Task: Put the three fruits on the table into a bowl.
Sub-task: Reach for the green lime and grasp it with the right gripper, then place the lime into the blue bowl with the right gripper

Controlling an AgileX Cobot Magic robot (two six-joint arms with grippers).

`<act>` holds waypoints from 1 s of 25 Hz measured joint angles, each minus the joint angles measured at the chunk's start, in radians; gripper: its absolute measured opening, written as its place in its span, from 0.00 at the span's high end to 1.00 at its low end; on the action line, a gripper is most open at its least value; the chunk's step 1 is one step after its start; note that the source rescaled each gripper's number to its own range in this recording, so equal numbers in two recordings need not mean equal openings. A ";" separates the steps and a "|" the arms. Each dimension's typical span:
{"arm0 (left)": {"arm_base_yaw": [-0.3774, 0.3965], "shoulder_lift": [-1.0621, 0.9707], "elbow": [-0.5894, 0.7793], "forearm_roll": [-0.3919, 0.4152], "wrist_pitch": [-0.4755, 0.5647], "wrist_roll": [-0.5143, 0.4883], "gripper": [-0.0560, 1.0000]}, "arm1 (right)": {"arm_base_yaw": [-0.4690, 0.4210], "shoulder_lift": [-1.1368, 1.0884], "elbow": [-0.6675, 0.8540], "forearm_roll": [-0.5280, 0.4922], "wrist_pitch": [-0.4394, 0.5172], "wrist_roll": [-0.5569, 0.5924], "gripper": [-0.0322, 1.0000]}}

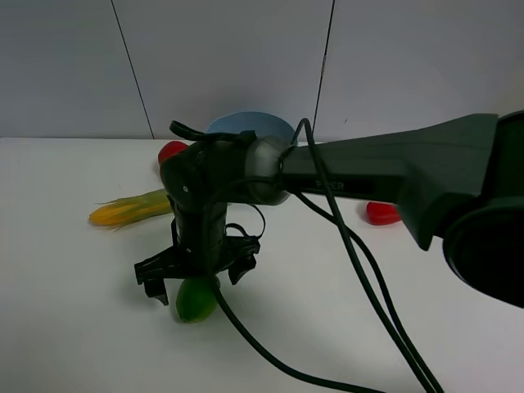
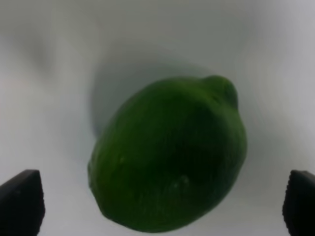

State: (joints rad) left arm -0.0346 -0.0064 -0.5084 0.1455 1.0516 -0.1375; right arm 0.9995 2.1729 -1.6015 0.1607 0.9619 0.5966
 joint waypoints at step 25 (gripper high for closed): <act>0.000 0.000 0.000 0.000 0.000 0.000 0.00 | 0.003 0.030 0.000 0.001 0.006 0.040 0.91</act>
State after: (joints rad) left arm -0.0346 -0.0064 -0.5084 0.1455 1.0516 -0.1375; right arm 1.0024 2.2025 -1.6015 0.1619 0.9678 0.6371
